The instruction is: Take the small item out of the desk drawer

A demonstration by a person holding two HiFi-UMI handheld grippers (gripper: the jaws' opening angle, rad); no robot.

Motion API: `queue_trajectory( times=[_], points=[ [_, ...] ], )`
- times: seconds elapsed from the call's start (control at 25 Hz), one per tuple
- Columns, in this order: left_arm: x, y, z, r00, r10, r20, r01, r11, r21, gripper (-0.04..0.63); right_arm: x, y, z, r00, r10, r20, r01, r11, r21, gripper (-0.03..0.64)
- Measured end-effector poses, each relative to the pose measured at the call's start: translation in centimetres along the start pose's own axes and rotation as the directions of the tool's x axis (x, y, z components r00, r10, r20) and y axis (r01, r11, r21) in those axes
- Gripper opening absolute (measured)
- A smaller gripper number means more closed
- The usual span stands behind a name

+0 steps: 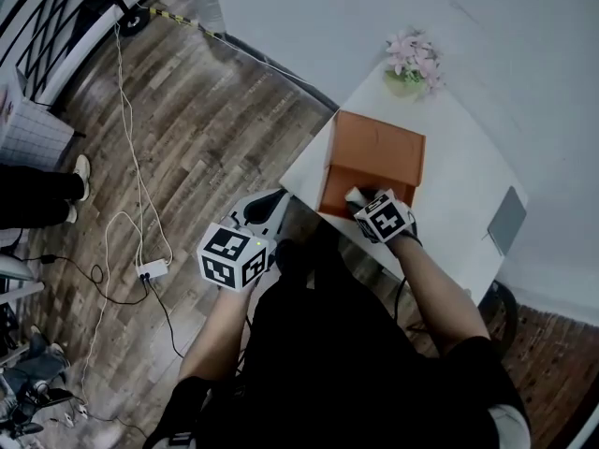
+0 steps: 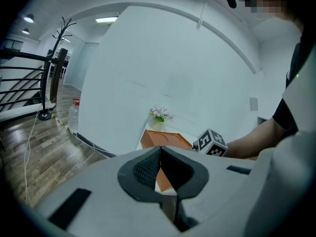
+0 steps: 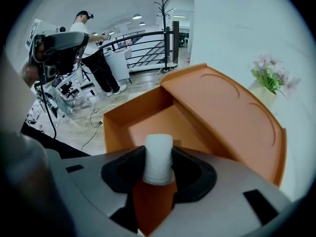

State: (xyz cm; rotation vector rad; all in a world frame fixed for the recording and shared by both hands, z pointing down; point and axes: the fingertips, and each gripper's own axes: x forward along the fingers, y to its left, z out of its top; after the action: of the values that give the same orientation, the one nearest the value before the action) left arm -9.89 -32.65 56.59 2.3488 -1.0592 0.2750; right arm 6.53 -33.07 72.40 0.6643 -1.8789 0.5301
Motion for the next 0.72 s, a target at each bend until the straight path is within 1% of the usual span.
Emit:
queue_trajectory(
  times=[0.24, 0.4, 0.48, 0.56, 0.72],
  points=[
    [-2.1, -0.4, 1.4, 1.000, -0.012, 0.015, 0.011, 0.999, 0.040, 0.011, -2.8, -0.1, 1.3, 0.995, -0.045, 0.088, 0.040, 0.998, 0.054, 0.166],
    [-2.4, -1.8, 3.5, 0.999, -0.034, 0.039, 0.031, 0.996, 0.083, 0.011, -5.2, -0.5, 2.4, 0.983, -0.036, 0.180, 0.015, 0.994, 0.112, 0.166],
    [-1.7, -2.7, 4.9, 0.997, -0.050, 0.057, 0.043, 0.992, 0.116, 0.011, -6.5, -1.4, 2.8, 0.976, -0.050, 0.210, 0.024, 0.992, 0.125, 0.166],
    [-0.8, -3.5, 6.2, 0.996, -0.058, 0.070, 0.047, 0.988, 0.145, 0.011, -7.9, -2.3, 3.4, 0.966, -0.055, 0.251, 0.023, 0.991, 0.131, 0.166],
    [0.9, -5.3, 7.9, 0.995, -0.057, 0.086, 0.041, 0.983, 0.179, 0.011, -10.8, -3.6, 4.1, 0.929, -0.017, 0.369, -0.052, 0.983, 0.178, 0.166]
  ],
)
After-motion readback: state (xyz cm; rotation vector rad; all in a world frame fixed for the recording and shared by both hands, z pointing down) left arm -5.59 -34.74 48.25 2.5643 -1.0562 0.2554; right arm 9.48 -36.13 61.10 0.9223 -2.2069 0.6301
